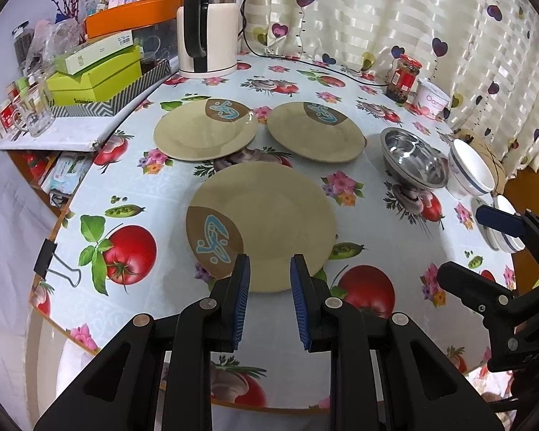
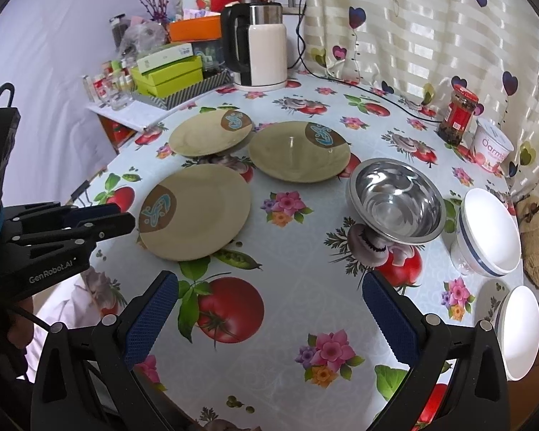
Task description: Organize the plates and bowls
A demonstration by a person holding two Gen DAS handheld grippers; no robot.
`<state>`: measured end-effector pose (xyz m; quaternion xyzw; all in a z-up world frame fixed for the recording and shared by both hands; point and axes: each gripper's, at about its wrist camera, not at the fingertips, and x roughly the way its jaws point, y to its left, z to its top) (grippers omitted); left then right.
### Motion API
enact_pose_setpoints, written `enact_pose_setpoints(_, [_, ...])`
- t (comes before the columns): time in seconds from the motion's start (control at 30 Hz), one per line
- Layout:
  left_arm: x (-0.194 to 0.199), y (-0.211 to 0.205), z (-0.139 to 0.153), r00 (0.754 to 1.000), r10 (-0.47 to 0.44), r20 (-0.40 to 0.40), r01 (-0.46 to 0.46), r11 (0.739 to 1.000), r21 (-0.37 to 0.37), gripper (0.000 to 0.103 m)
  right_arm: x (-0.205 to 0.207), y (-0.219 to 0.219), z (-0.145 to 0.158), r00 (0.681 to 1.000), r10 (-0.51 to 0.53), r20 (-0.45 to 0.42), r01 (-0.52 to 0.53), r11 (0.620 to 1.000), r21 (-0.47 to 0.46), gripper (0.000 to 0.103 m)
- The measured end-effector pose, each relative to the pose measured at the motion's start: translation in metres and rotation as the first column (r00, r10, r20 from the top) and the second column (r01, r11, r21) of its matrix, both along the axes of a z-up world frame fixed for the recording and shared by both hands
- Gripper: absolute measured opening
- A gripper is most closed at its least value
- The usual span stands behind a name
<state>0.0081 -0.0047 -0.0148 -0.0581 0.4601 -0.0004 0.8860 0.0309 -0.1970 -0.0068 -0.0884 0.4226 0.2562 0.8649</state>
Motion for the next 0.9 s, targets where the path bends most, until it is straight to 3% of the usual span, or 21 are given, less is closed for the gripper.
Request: enact_pose_setpoints(0.9, [0.012, 0.005, -0.005, 1.0, 0.004, -0.009, -0.004, 1.0, -0.008, 0.024, 0.011, 0.004, 0.0, 1.0, 0.013, -0.014, -0.012, 1.0, 0.011, 0.103])
